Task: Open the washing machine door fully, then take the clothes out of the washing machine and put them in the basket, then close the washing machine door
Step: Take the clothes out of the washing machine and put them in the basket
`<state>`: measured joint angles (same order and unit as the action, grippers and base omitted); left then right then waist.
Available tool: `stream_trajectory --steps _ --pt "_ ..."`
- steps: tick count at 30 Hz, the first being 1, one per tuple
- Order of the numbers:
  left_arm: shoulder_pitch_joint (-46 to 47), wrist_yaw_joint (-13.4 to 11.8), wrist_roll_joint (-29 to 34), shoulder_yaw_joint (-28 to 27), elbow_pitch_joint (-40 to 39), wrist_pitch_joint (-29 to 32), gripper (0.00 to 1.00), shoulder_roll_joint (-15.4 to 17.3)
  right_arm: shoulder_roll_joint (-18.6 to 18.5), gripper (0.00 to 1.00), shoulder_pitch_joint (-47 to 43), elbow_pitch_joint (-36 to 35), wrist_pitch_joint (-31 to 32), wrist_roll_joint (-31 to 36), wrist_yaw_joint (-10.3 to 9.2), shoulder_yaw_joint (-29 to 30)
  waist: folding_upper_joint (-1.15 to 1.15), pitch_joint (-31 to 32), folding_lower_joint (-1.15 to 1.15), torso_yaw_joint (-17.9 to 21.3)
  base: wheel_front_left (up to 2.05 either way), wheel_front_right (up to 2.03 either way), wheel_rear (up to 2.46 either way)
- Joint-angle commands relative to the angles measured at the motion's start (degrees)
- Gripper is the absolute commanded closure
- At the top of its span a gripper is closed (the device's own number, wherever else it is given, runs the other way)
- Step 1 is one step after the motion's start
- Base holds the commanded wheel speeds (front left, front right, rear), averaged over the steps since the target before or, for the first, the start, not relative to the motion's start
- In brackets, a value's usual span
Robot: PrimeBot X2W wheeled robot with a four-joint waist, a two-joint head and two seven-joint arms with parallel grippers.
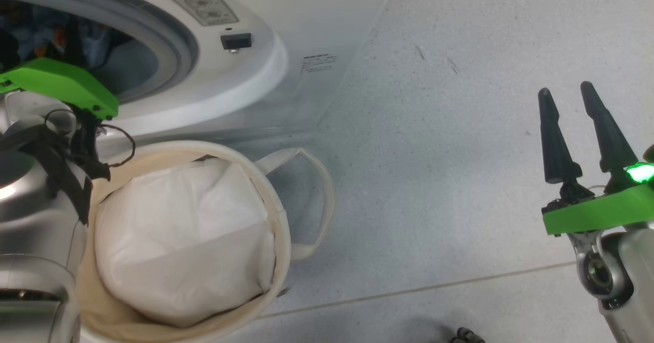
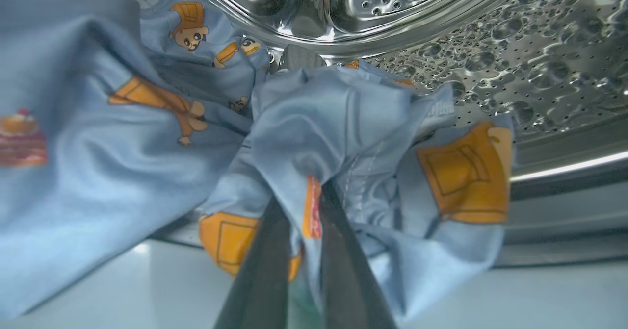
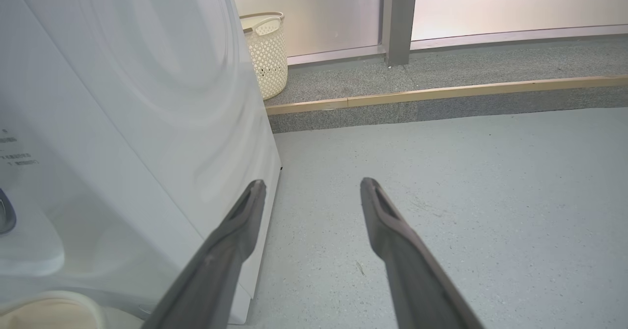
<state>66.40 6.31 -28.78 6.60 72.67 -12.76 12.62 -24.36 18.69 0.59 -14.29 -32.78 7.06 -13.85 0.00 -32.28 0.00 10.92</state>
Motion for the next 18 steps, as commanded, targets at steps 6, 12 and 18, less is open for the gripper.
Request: stream_trajectory --steps 6,12,18 --pt "0.31 0.68 -0.42 -0.38 -0.46 -1.29 1.0 1.93 -1.7 0.0 -0.11 -1.28 -0.71 0.27 0.43 -0.96 0.0 1.38 0.0 -0.61 0.0 0.0 0.0" --pt "-1.54 1.08 -1.64 -0.06 -1.2 -1.89 1.0 1.61 -1.52 0.0 -0.18 -0.86 -0.71 0.06 0.43 -1.12 0.0 4.23 0.0 -1.56 0.0 0.0 0.0" --pt "-5.38 1.15 -2.62 3.23 -6.78 -2.17 1.0 0.97 -1.14 0.0 -0.25 -0.16 -0.71 -0.27 0.43 -1.76 0.0 7.42 0.0 -3.35 0.0 0.0 0.0"
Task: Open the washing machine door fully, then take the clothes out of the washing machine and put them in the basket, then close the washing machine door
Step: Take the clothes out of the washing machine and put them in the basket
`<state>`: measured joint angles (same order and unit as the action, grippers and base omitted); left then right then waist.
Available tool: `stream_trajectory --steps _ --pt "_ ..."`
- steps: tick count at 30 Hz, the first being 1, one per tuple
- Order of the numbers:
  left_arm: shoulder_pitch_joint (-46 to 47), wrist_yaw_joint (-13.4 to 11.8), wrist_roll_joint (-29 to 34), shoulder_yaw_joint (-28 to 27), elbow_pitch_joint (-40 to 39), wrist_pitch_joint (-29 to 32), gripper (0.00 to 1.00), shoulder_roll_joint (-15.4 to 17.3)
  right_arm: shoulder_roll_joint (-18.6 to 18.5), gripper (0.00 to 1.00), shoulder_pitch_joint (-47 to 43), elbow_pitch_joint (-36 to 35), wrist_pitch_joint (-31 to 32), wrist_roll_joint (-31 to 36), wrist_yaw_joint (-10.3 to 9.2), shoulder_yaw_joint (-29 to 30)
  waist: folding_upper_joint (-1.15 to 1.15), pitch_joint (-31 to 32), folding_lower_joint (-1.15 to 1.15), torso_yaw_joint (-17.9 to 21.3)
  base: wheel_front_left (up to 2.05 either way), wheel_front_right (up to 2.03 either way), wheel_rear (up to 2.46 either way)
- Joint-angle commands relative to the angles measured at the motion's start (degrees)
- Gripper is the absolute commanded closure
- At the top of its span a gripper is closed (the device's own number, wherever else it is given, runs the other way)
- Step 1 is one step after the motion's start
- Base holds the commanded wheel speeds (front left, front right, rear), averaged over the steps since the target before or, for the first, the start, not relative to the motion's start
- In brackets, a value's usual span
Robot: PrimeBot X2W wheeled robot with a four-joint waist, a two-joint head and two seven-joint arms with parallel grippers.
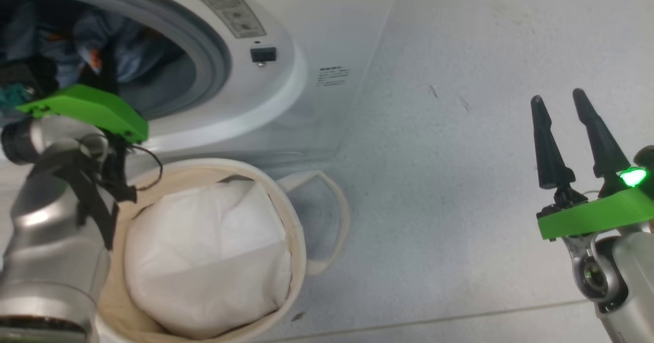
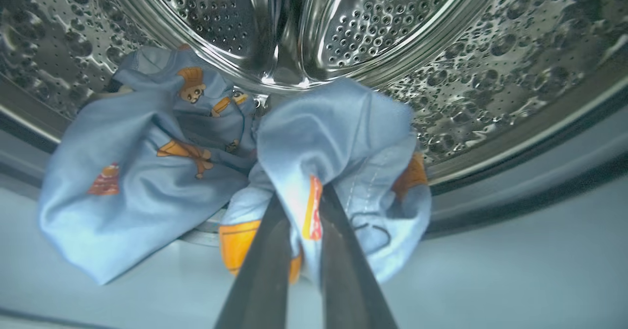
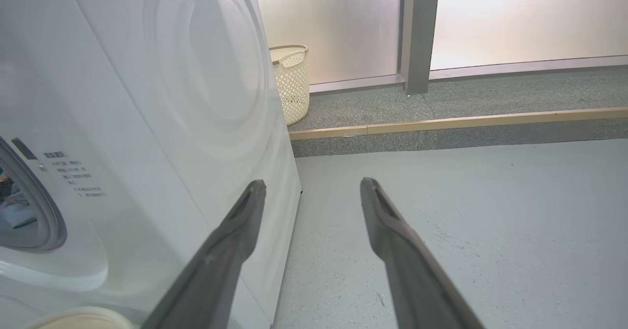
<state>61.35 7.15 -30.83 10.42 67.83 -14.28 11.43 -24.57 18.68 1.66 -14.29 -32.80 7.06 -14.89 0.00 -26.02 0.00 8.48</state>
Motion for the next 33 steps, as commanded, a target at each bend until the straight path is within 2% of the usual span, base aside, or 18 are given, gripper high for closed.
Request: stream_trajectory --steps 1,8,16,26,33 --pt "-1.16 0.32 -1.0 -0.09 -3.05 -0.67 1.0 2.23 -0.87 0.0 -0.23 -1.05 -0.71 -0.26 0.43 -0.83 0.0 1.79 0.0 -1.21 0.0 0.0 0.0" --pt "-6.98 0.33 -4.12 3.34 -12.21 -0.71 1.0 4.14 -0.44 0.0 -0.84 0.25 -0.71 -0.73 0.43 -1.14 0.0 6.52 0.0 -3.41 0.0 0.0 0.0" --pt "-13.32 0.33 -8.8 8.54 -22.75 0.07 1.0 8.36 0.02 0.0 -2.99 1.68 -0.71 -1.35 0.43 -1.04 0.0 12.67 0.0 -6.72 0.0 0.0 0.0" --pt "-19.31 0.13 -12.57 8.54 -33.05 4.46 1.0 13.0 -0.05 0.0 -5.03 2.17 -0.71 -1.81 0.43 -0.52 0.0 17.55 0.0 -9.19 0.0 0.0 0.0" --pt "-23.82 -2.33 -14.63 8.36 -48.26 10.35 1.0 15.05 0.75 0.0 -7.41 2.34 -0.71 -2.0 0.43 0.21 0.0 20.17 0.0 -10.98 0.0 0.0 0.0"
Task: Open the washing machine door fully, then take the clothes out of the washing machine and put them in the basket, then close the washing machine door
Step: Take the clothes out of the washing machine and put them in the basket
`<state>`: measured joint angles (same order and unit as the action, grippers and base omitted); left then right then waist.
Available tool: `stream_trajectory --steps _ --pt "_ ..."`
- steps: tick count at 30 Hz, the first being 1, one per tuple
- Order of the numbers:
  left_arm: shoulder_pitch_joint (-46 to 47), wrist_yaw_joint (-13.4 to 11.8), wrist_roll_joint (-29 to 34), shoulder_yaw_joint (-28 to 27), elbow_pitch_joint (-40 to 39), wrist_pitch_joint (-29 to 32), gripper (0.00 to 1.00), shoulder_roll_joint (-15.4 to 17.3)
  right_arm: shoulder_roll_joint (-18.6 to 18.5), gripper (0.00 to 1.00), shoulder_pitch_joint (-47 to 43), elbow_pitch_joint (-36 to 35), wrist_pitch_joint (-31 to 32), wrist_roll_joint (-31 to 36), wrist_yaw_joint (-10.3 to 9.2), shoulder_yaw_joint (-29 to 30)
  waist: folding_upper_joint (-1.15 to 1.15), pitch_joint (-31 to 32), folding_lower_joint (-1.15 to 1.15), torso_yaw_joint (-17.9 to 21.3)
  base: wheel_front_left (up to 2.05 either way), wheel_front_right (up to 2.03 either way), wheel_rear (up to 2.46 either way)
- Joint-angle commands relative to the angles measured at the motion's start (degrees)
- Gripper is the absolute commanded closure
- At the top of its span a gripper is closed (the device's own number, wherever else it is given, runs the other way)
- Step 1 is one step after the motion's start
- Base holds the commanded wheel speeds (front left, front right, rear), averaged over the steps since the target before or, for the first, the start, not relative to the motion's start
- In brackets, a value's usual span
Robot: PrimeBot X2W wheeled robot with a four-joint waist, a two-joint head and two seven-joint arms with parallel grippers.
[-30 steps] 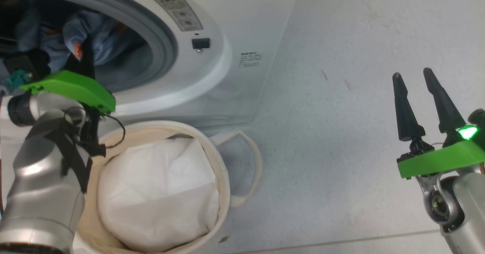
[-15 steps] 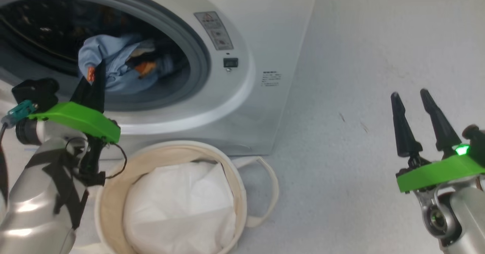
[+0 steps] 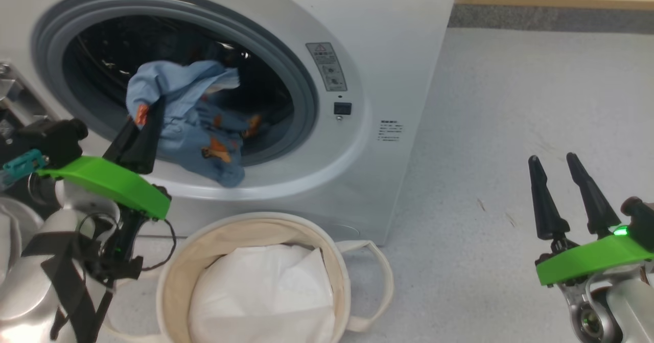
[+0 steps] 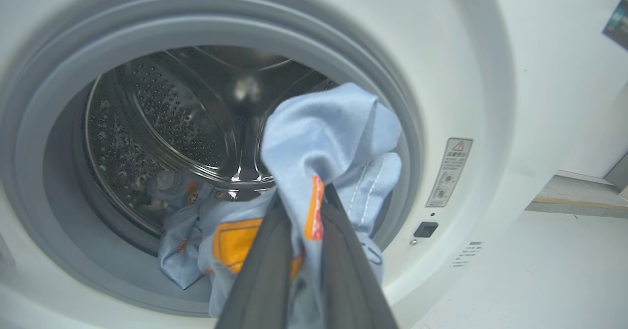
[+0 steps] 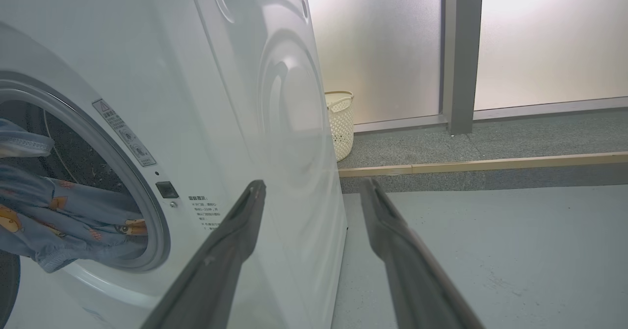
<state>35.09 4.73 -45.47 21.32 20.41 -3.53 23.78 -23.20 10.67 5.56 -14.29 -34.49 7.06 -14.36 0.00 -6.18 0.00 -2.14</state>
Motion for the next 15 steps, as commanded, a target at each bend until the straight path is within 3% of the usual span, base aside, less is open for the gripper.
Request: stream_trajectory --steps 1,10,15 --pt "1.88 -0.61 -0.3 -2.77 -3.79 0.52 1.0 3.15 -0.57 0.0 0.43 -1.68 -0.71 -0.3 0.43 -0.34 0.0 0.45 0.0 -0.52 0.0 0.0 0.0" --pt "-2.78 -9.21 -1.6 -5.03 -31.54 9.59 1.0 7.67 -0.65 0.0 -0.38 -2.7 -0.71 -0.54 0.43 -0.44 0.0 0.61 0.0 -1.63 0.0 0.0 0.0" --pt "-6.51 -12.51 -2.75 -4.96 -38.02 12.64 1.0 8.07 -0.77 0.0 -0.12 -2.65 -0.71 -0.96 0.43 -0.88 0.0 0.17 0.0 -1.51 0.0 0.0 0.0"
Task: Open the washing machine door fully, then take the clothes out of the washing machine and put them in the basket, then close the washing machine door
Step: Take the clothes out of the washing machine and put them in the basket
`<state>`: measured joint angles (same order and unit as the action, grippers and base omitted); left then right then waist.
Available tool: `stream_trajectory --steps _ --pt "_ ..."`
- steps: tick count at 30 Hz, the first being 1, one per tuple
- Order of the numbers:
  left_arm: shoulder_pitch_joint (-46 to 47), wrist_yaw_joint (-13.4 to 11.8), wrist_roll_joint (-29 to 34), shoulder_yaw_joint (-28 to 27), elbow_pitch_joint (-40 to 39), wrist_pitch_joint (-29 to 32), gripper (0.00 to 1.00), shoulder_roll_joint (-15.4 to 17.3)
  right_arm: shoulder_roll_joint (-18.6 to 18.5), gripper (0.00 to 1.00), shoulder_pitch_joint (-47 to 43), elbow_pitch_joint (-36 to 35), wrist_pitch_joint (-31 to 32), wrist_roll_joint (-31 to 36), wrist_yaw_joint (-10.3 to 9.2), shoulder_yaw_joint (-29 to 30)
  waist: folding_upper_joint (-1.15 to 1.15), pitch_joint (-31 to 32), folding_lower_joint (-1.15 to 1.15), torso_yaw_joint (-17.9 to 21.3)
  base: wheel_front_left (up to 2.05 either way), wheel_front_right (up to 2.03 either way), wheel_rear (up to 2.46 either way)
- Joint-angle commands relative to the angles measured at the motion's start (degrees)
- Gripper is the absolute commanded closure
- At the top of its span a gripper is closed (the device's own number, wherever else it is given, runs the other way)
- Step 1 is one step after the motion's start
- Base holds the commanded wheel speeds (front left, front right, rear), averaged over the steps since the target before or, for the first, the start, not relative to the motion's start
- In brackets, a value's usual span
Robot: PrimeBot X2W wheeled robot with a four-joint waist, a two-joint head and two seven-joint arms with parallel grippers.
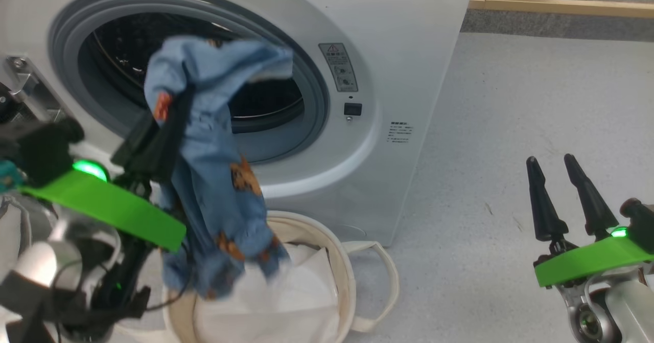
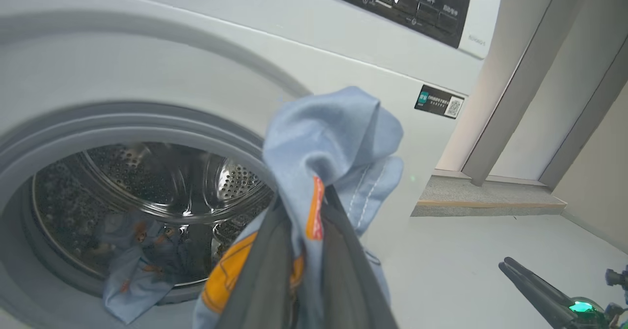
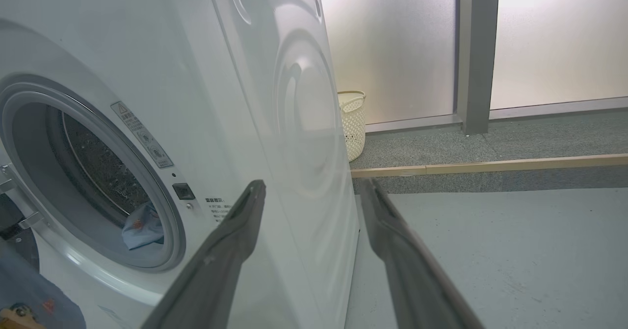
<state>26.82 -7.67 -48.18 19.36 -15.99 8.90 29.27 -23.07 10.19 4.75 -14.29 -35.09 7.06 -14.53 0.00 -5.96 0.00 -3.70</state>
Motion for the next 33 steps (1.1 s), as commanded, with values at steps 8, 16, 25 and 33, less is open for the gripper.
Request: stream_trajectory --steps 8,16,25,33 --pt "-6.11 0.55 -1.66 -0.72 6.89 -2.53 1.0 -0.1 -1.08 0.0 1.3 -1.26 -0.71 -0.87 0.43 -2.12 0.0 -1.54 0.0 1.97 0.0 0.0 0.0" --pt "-6.63 6.71 -1.36 3.62 30.3 -8.38 1.0 -5.37 -1.81 0.0 2.49 -1.0 -0.71 -1.31 0.43 -2.57 0.0 -3.5 0.0 5.05 0.0 0.0 0.0" --pt "0.71 12.56 1.02 7.69 57.42 -15.03 1.0 -12.16 -3.55 0.0 4.0 -1.64 -0.71 -0.97 0.43 -2.66 0.0 -7.88 0.0 8.51 0.0 0.0 0.0" --pt "6.1 14.9 0.56 11.25 75.77 -16.12 1.0 -17.82 -4.25 0.0 5.25 -1.98 -0.71 -0.82 0.43 -1.96 0.0 -10.27 0.0 11.49 0.0 0.0 0.0"
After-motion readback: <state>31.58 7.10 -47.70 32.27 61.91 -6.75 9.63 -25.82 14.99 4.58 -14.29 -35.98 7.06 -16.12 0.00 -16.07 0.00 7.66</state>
